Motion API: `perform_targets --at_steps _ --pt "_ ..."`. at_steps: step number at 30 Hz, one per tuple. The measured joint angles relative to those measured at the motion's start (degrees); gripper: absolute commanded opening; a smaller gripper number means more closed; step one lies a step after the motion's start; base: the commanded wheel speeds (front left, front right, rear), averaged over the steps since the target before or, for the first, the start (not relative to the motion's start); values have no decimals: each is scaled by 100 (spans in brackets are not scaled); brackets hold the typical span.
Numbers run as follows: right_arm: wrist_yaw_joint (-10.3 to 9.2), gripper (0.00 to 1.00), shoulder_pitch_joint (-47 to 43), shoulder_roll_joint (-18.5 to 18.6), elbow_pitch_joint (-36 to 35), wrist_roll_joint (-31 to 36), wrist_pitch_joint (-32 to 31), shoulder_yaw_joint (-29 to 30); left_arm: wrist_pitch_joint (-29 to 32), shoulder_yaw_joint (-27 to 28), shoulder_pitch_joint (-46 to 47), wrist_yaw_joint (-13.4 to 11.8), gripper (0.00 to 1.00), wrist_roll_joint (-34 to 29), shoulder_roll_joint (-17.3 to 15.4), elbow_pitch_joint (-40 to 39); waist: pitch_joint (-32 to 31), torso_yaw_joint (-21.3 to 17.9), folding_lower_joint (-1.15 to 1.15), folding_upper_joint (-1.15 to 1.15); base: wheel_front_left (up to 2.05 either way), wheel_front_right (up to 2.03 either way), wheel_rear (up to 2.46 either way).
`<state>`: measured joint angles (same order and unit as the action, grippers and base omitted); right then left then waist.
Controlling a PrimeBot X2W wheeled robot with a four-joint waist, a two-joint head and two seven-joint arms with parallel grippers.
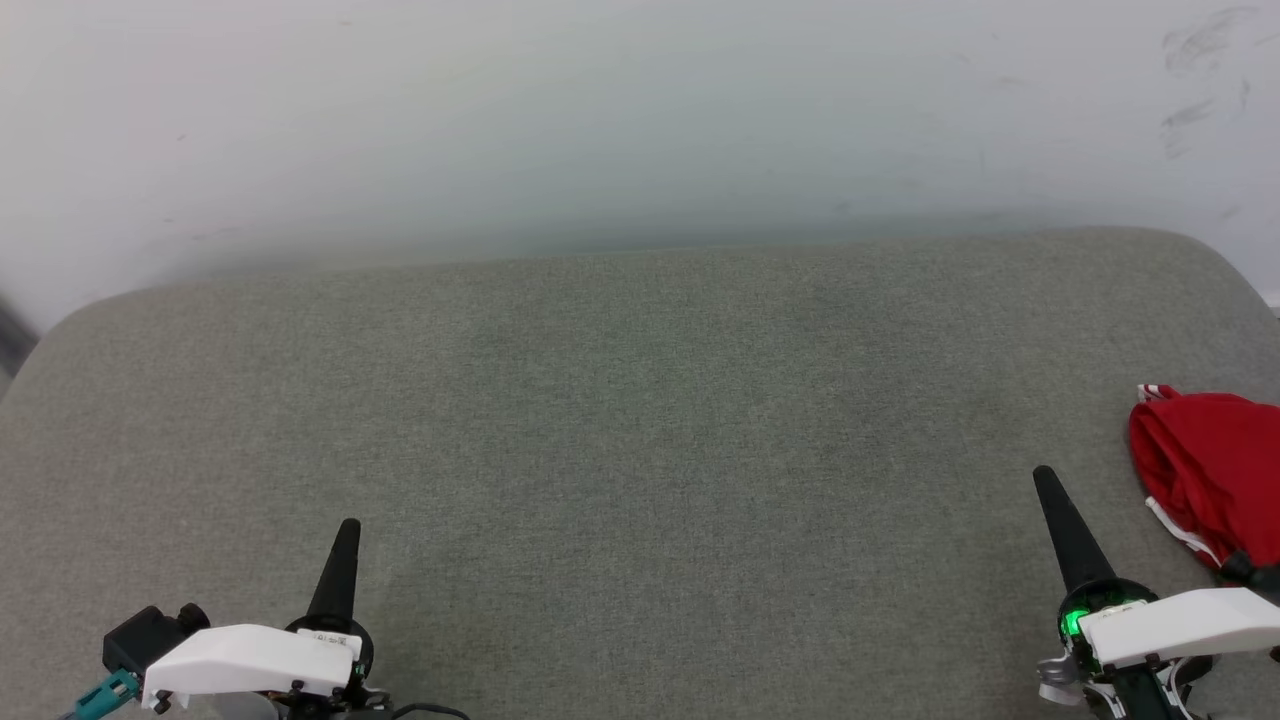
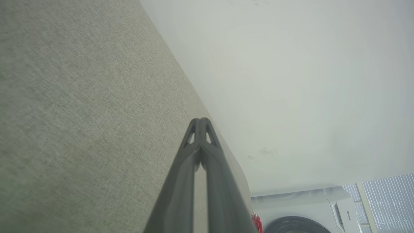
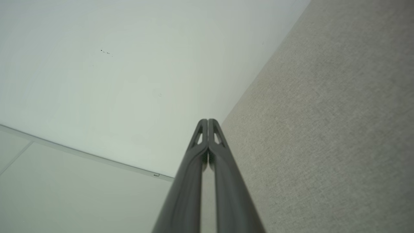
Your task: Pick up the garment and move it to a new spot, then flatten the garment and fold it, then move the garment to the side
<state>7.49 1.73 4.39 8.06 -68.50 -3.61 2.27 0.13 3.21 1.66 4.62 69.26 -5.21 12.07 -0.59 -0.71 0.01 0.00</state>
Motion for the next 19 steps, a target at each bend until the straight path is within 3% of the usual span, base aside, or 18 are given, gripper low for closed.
perform_targets --at_steps 19 --pt "0 0 165 -1 245 -1050 -48 91 275 137 188 127 0 951 89 77 28 26 -1 0 0 0 0"
